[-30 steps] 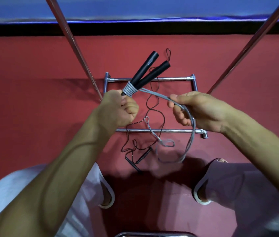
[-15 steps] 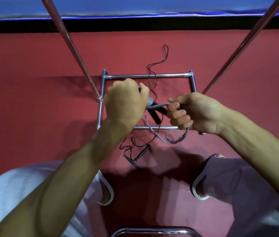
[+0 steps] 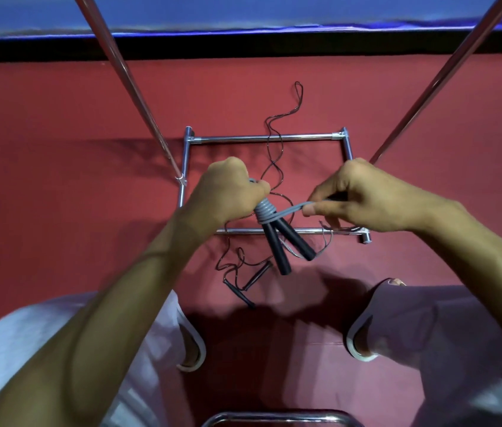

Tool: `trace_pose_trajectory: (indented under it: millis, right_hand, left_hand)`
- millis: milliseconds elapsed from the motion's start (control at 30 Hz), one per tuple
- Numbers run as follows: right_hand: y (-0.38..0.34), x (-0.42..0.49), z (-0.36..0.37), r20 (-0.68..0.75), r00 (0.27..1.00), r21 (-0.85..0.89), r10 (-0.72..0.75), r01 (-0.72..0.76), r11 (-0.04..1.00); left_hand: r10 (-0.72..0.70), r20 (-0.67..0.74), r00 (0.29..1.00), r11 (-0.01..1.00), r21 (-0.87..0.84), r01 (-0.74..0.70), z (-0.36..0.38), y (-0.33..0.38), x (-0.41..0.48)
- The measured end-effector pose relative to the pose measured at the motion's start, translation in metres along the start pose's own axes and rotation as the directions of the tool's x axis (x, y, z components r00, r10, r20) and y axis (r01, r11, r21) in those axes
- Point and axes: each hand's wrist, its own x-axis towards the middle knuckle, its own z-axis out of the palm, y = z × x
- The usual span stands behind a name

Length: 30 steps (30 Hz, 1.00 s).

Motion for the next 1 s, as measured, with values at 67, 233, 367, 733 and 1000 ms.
trace_pose_trajectory:
  millis: [67,233,367,733,1000]
  right_hand:
    - [0.003,-0.001,-0.004,0.046,0.998,0.204,0.047,-0.056,0.977]
    - [0.008,0.008,0.007,0.106,0.981,0.718,0.163,-0.189,0.670]
    - [-0.003,0.013,0.024,0.271,0.946,0.845,0.179,-0.323,0.425]
    - [-0.014,0.009,0.020,-0.286,0.923,0.430,0.258,-0.117,0.895]
    - [-0.015,0.008,0.012,-0.469,0.882,-0.021,0.042,-0.058,0.998]
  left_hand:
    - [0.068,0.100,0.993,0.992,-0.114,-0.057,-0.005,-0.001,0.000]
    - [0.311,0.121,0.943,0.841,-0.497,-0.214,-0.010,-0.002,-0.002]
    - [0.351,-0.040,0.935,0.810,-0.489,-0.325,-0.004,-0.003,-0.009]
    - [0.344,-0.335,0.877,0.843,-0.301,-0.446,0.019,0.007,-0.027]
    - [0.464,-0.313,0.829,0.843,-0.132,-0.522,0.007,0.008,-0.025]
